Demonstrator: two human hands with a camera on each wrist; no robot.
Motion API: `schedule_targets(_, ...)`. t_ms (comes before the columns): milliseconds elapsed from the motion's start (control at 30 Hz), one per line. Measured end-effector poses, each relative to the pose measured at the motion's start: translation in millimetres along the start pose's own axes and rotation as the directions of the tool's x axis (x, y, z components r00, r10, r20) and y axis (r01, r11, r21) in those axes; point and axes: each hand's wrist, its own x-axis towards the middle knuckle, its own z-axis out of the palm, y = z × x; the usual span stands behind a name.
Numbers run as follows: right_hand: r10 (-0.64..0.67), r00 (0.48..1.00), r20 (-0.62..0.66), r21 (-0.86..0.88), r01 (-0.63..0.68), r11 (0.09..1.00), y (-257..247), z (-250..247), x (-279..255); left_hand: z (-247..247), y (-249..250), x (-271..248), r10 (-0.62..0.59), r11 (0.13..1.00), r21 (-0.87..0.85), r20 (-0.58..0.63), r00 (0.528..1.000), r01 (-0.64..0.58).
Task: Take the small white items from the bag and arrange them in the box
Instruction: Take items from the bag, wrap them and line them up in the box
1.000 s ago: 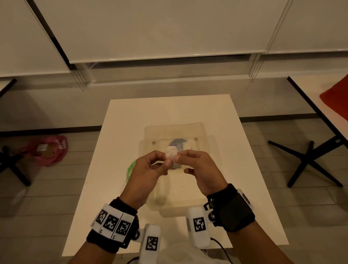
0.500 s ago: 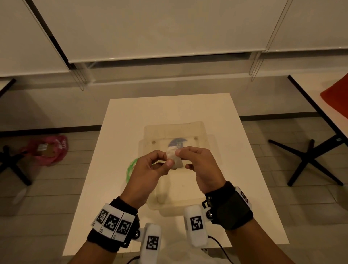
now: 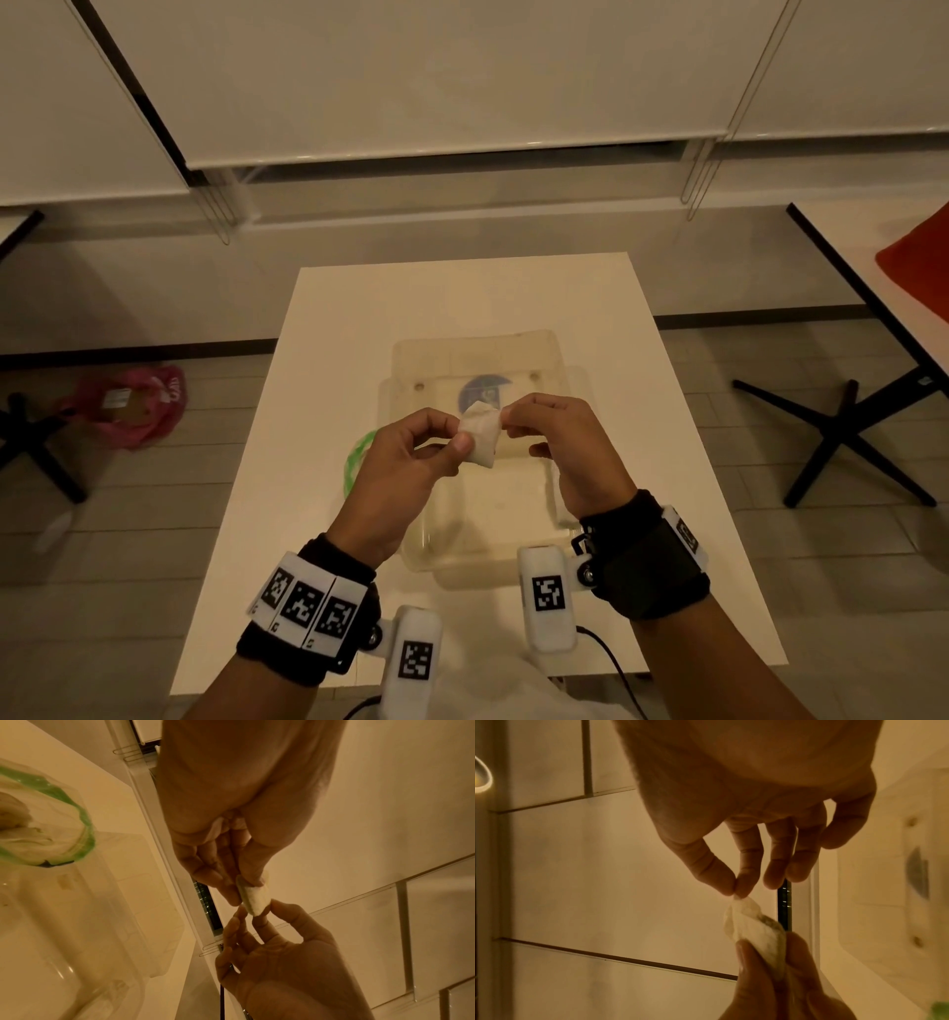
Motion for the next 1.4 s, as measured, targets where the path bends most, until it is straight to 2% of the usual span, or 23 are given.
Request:
schedule_targets(267, -0.006, 0.997, 0.083, 0.021, 0.005, 1.0, 0.2, 0.4, -1.5, 2.5, 0.6, -0.1, 0.009, 1.0, -0.029, 0.016, 1.0, -0.009)
schedule_targets(400, -0.051, 0.992, 0.114, -0.021, 0.054, 0.998, 0.0, 1.6, -1.0, 1.2, 1.2, -0.6, 0.012, 1.0, -0.021, 0.018, 1.0, -0.012)
schedule_targets(600, -0.12, 0.987, 0.107, -0.057, 0.127, 0.99, 0.8, -2.6, 1.5, -0.8, -0.1, 0.3, -0.031, 0.998, -0.056, -0.014, 0.999, 0.03)
schedule_targets(700, -0.156, 0.98, 0.127, -0.108, 0.17, 0.98, 0.6, -2.0, 2.3, 1.4, 2.8, -0.7, 0.0, 1.0, -0.018, 0.009, 1.0, 0.0)
schedule_targets(800, -0.191, 0.975, 0.116, -0.135, 0.206, 0.969, -0.3, -2.8, 4.1, 4.6, 2.3, 0.3, 0.034, 0.999, 0.017, -0.018, 0.999, -0.034)
schedule_targets(1033, -0.206, 0.974, 0.095, -0.182, 0.22, 0.958, -7.4, -8.2, 7.4, 4.5, -0.8, 2.2, -0.014, 1.0, -0.003, -0.049, 0.999, 0.014)
schedule_targets(1100, -0.228, 0.96, 0.164, -0.263, 0.265, 0.927, -9.1, -6.1, 8.1, 5.3, 0.0, 1.6, -0.007, 1.0, 0.0, -0.035, 0.999, 0.007)
schedule_targets(1167, -0.25, 0.939, 0.237, -0.402, 0.33, 0.854, -8.3, -3.1, 10.8, 6.8, 1.4, 0.1, 0.005, 1.0, 0.022, -0.017, 1.0, -0.004)
schedule_targets(1400, -0.251, 0.912, 0.324, -0.669, 0.408, 0.622, -17.2, -5.2, 15.0, 8.4, -4.7, 0.5, 0.033, 0.995, 0.1, -0.02, 0.999, -0.031)
